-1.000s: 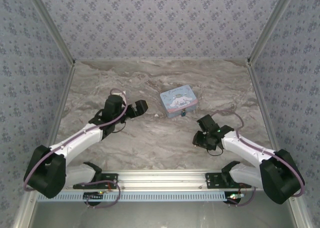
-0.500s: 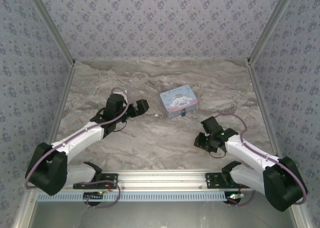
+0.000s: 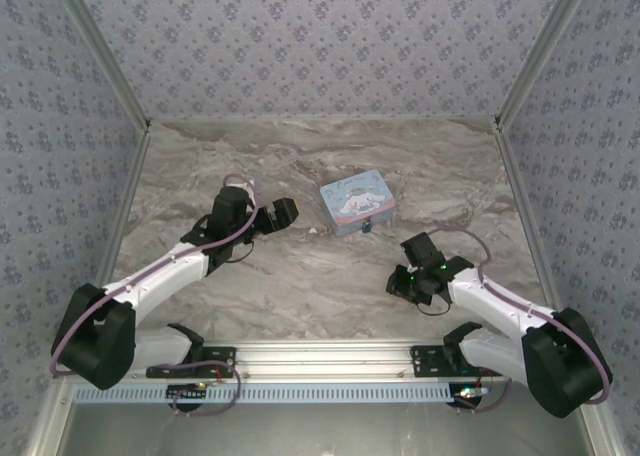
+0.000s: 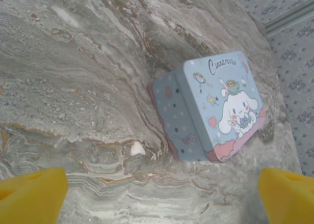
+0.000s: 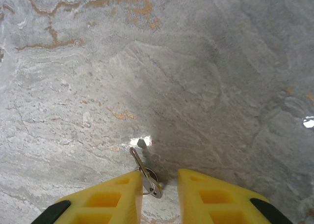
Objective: Unlock a padlock with a key
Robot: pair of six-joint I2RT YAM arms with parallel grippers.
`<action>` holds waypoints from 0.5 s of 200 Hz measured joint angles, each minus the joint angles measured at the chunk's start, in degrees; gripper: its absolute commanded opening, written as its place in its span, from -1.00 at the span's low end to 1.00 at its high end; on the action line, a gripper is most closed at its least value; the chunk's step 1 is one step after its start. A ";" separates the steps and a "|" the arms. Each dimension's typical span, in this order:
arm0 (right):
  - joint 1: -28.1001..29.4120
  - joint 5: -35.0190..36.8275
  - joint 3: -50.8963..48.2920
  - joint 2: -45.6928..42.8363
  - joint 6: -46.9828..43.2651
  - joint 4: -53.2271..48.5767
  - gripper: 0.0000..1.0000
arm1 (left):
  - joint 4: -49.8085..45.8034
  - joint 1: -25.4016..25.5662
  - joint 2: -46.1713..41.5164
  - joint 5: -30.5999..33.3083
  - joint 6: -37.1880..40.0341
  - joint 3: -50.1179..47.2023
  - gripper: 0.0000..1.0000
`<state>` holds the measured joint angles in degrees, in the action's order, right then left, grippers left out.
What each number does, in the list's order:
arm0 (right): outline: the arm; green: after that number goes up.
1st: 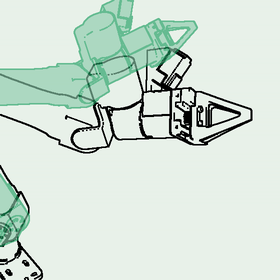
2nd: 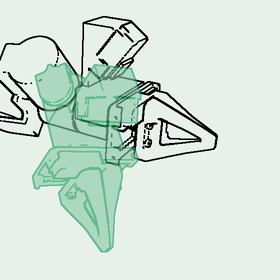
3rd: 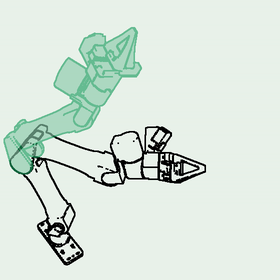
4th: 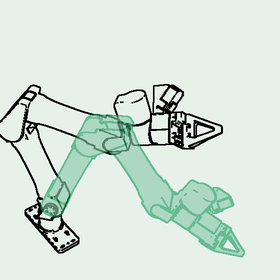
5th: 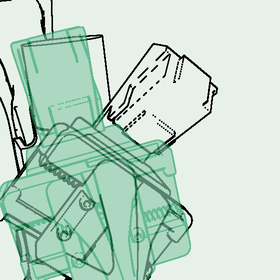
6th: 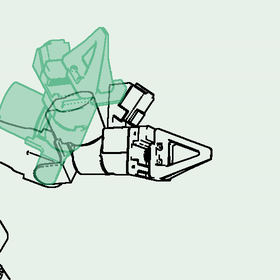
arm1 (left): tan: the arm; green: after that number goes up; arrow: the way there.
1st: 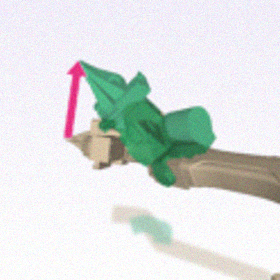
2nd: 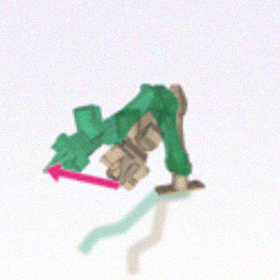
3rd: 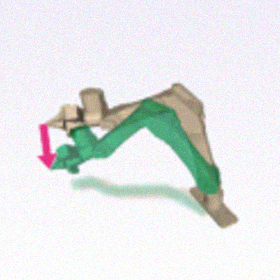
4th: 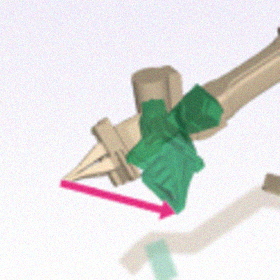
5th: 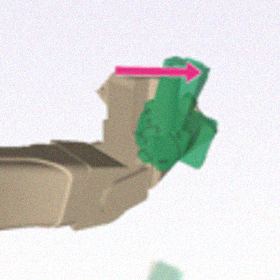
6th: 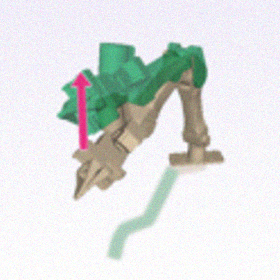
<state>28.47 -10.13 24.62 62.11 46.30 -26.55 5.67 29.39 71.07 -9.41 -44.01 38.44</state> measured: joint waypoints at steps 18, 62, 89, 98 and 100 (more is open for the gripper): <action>-0.09 -0.09 0.00 0.28 -0.24 0.04 -0.51 | -0.11 0.00 0.00 0.00 0.00 0.00 0.99; -0.39 -0.24 0.00 0.96 -0.31 0.13 -0.56 | -0.63 0.00 0.00 0.00 0.00 0.00 0.99; -0.44 -0.26 0.07 1.38 -0.44 0.20 -0.58 | -0.96 0.00 0.00 0.00 0.00 0.00 0.99; -0.44 -0.28 0.15 1.55 -0.44 0.20 -0.58 | -1.01 0.00 0.00 0.00 0.00 0.00 0.99; -0.44 -0.28 0.17 1.57 -0.46 0.17 -0.58 | -1.03 0.00 0.00 0.00 0.00 0.00 0.99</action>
<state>28.03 -10.41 24.80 63.68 45.84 -26.37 4.64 29.39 71.07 -9.41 -44.01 38.44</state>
